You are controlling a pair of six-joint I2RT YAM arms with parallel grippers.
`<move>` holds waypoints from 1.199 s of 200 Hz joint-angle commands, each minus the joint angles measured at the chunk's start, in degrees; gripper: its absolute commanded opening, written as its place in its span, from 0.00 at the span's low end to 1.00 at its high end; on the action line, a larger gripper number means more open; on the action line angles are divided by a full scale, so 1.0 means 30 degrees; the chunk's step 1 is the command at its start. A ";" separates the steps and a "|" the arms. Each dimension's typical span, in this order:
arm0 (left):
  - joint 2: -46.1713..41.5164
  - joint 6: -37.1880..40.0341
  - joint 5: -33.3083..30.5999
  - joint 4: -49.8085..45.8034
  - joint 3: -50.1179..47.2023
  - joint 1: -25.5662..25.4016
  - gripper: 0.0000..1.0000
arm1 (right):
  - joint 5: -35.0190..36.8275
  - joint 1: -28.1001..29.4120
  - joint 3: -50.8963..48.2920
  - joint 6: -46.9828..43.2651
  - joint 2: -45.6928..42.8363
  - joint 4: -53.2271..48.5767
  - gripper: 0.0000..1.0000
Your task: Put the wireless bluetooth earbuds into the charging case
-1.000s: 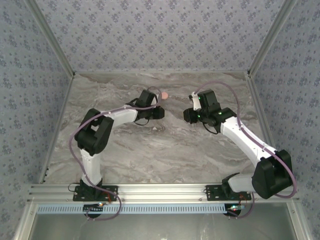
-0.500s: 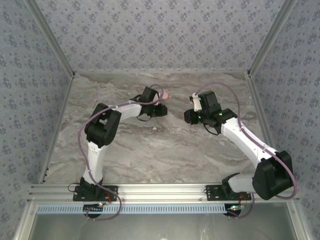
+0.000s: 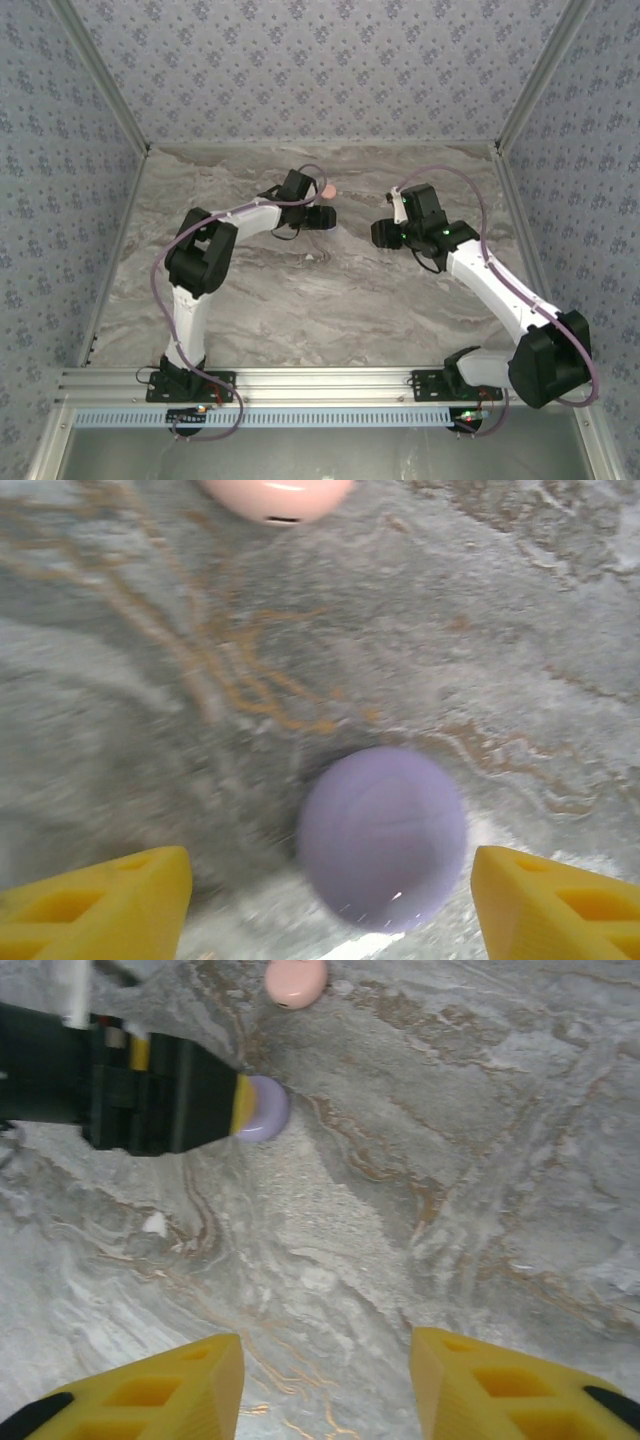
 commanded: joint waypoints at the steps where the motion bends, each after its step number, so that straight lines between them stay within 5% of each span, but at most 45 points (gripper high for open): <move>1: -0.2453 0.1581 -0.2372 -0.1220 -0.0778 0.0053 0.78 | 0.3553 -0.0129 -0.0390 0.0688 -0.0612 -0.0622 0.54; 58: -0.6665 0.3965 -0.7205 -0.1900 -0.3501 0.0073 0.79 | 1.1303 -0.0266 -0.2266 0.0719 -0.1274 0.0558 0.56; 99: -0.8981 0.5309 -1.0976 -0.1676 -0.5694 0.0057 0.79 | 1.3982 -0.1308 -0.3867 -0.0687 -0.1363 0.2933 0.58; 156: -1.1025 0.6524 -1.6178 0.0011 -0.8634 0.0659 0.81 | 1.2381 -0.3991 -0.6555 -0.2297 -0.1422 0.7049 0.59; 197: -1.3075 0.7579 -1.6362 0.2785 -1.1662 0.2448 0.87 | 0.9136 -0.6331 -0.8070 -0.2352 -0.1387 0.9825 0.62; 240: -1.4403 0.8650 -1.4106 0.7184 -1.5224 0.5266 0.92 | 0.5846 -0.8428 -1.0132 -0.2280 -0.1452 1.3674 0.70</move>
